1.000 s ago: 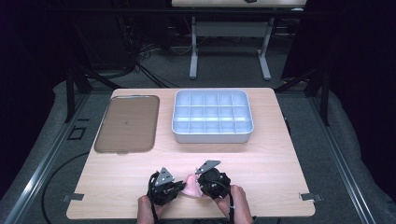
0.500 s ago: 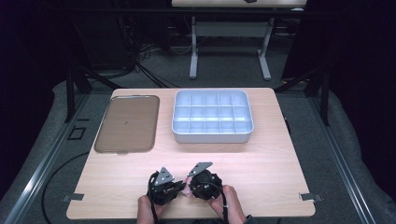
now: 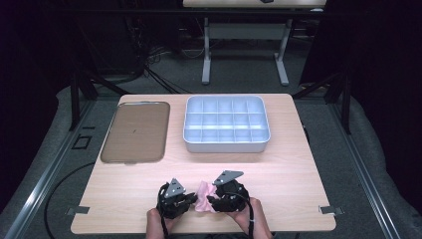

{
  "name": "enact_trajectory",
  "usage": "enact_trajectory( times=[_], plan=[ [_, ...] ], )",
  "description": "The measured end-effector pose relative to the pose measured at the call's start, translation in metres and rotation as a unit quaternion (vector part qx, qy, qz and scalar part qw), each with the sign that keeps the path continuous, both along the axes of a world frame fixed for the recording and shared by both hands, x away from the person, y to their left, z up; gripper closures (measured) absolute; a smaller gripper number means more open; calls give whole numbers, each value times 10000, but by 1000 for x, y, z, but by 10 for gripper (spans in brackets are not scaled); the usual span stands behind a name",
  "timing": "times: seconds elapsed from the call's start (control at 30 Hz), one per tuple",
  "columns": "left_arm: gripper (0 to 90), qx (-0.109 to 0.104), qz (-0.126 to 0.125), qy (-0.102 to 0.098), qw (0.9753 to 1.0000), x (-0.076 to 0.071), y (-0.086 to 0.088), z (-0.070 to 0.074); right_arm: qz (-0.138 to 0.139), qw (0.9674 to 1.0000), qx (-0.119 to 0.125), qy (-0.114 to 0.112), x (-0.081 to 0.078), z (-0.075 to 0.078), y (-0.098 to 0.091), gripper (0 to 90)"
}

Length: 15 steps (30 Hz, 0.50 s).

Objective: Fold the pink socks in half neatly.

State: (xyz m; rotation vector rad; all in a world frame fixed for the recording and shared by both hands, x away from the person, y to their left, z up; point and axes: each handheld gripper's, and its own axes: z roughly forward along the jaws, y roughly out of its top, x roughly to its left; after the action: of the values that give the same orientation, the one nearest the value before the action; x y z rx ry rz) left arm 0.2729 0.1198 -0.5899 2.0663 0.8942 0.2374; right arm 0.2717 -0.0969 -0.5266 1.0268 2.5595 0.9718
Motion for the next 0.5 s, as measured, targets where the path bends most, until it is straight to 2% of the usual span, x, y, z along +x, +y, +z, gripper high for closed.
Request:
enact_trajectory(
  times=[0.07,0.2,0.33,0.5],
  plan=[
    [845,3,3,-11,10000,0,0,0,-32,10000,94,7,-1,0,-5,475],
    [845,3,2,-8,10000,0,0,0,-67,9999,-52,91,-3,-1,-8,460],
    [845,4,-4,-1,10000,0,0,0,-138,9997,-72,178,-3,-8,1,473],
    [845,9,-5,-7,10000,0,0,0,-57,9991,-230,366,3,-18,16,544]
  ],
)
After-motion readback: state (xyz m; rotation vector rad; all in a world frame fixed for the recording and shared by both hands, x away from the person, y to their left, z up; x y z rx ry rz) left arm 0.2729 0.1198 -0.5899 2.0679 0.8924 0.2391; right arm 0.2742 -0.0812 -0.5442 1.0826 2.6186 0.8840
